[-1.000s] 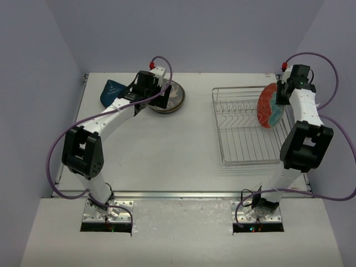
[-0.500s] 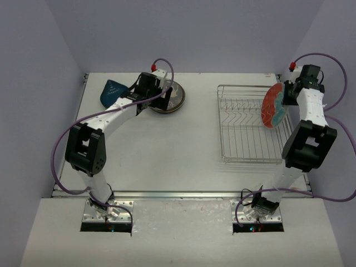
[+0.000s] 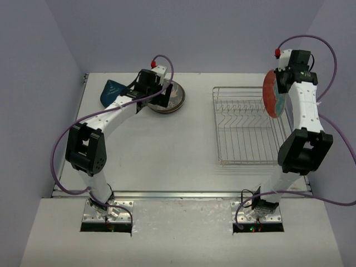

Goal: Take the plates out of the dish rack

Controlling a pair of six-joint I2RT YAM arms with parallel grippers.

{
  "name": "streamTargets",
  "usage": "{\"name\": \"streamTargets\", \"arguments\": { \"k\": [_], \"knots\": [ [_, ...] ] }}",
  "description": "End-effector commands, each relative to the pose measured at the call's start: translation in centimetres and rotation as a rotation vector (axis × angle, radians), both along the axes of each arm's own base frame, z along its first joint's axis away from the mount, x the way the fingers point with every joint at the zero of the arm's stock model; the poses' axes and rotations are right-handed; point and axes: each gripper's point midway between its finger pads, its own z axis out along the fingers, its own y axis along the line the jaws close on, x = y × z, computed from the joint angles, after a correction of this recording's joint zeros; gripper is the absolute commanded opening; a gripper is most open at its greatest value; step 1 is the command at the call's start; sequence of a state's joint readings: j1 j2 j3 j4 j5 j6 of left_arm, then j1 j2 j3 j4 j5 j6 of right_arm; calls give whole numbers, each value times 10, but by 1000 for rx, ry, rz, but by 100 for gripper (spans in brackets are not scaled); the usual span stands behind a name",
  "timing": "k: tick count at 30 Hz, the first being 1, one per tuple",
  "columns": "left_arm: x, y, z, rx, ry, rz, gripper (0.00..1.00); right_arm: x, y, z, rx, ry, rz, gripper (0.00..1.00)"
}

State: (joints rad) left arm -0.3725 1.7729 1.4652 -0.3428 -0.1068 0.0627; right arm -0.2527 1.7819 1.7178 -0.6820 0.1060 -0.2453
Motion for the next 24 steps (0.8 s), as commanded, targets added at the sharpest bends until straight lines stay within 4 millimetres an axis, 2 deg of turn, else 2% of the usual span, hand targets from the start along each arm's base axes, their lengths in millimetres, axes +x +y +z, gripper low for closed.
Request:
{"name": "streamTargets", "arguments": {
  "k": [1, 5, 7, 11, 14, 15, 18, 19, 20, 22, 24],
  "knots": [
    [10, 0, 22, -25, -55, 24, 100, 13, -5, 132, -184, -327, -12, 0],
    [10, -1, 27, -33, -62, 23, 100, 6, 4, 152, -142, -368, 1, 0],
    [8, -4, 32, -60, -66, 10, 100, -1, 17, 166, -89, -405, 34, 0],
    [-3, -19, 56, -173, -94, -81, 100, -12, 53, 188, 71, -462, 117, 0],
    [-19, -38, 85, -337, -113, -200, 100, -19, 80, 199, 201, -488, 182, 0],
    [-25, -44, 93, -381, -115, -246, 100, -21, 91, 199, 249, -485, 217, 0],
    [-55, -71, 122, -533, -127, -436, 100, -36, 144, 198, 492, -468, 387, 0],
    [-63, -77, 128, -574, -127, -480, 100, -38, 148, 196, 525, -466, 385, 0],
    [-73, -86, 138, -641, -124, -528, 100, -46, 171, 195, 633, -447, 474, 0],
    [-92, -99, 143, -733, -84, -621, 98, -58, 199, 183, 794, -390, 530, 0],
    [-99, -105, 142, -789, -43, -646, 94, -64, 219, 178, 883, -358, 581, 0]
  ]
}}
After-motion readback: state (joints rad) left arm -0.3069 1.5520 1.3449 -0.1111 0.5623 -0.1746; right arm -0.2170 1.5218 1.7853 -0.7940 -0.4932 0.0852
